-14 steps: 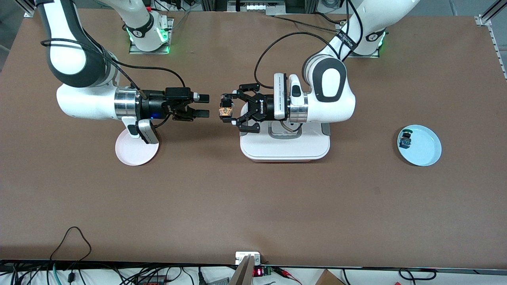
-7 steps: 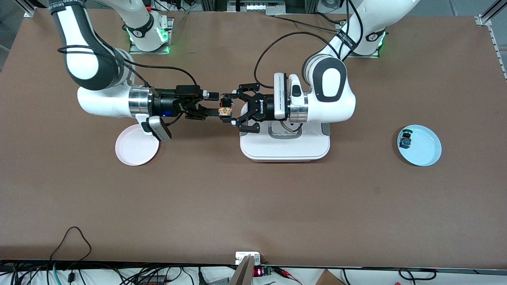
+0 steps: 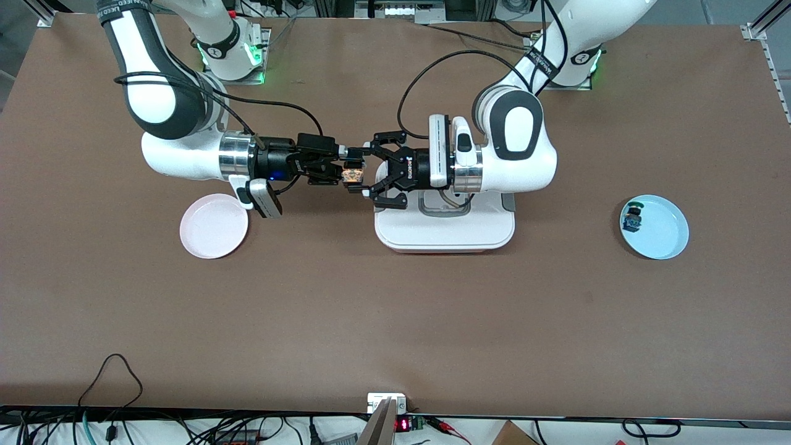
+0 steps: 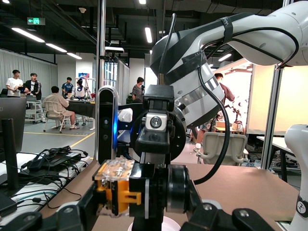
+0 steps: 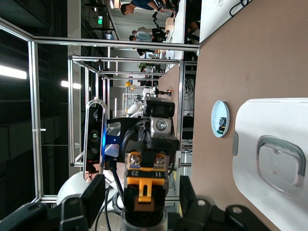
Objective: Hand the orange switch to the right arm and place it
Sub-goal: 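Grasp the orange switch with the right gripper from the left gripper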
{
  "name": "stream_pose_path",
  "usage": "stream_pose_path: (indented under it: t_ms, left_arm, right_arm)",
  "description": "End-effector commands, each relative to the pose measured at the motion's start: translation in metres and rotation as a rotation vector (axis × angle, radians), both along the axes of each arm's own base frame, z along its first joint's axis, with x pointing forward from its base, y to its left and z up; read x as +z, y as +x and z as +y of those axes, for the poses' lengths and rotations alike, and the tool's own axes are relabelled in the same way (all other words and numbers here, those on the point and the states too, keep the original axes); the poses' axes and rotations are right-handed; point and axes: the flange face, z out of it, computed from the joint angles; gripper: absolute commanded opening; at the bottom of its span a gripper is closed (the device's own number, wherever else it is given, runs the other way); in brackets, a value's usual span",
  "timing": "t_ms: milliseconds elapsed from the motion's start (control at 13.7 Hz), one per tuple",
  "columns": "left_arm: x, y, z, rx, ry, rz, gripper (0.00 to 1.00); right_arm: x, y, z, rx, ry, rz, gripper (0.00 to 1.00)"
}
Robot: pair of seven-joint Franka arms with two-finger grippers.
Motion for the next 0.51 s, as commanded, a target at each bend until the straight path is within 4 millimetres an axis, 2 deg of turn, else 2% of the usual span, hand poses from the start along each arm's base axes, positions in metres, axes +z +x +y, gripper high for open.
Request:
stream_pose_path:
  t_ms: [0,218,364,437]
  left_arm:
    - [0.0095,0.0009,0.0011,0.018,-0.028,-0.016,0.08]
    - [0.0095,0.0009,0.0011,0.018,-0.028,-0.016,0.08]
    - [0.0096,0.0009,0.0011,0.019,-0.029,-0.014,0.08]
    - [0.0103,0.0013,0.001,0.019,-0.03,-0.013,0.08]
  right_arm:
    - [-0.0014,0.0009,-0.0017,-0.013,0.023,-0.01,0.59]
    - [-0.0024,0.0015,-0.0025,-0.015,0.021,-0.012,0.31]
    - [-0.0015,0.0015,-0.0027,-0.016,0.021,-0.014,0.0]
    - [-0.0009,0.0028,-0.0043,-0.02,0.02,-0.016,0.0]
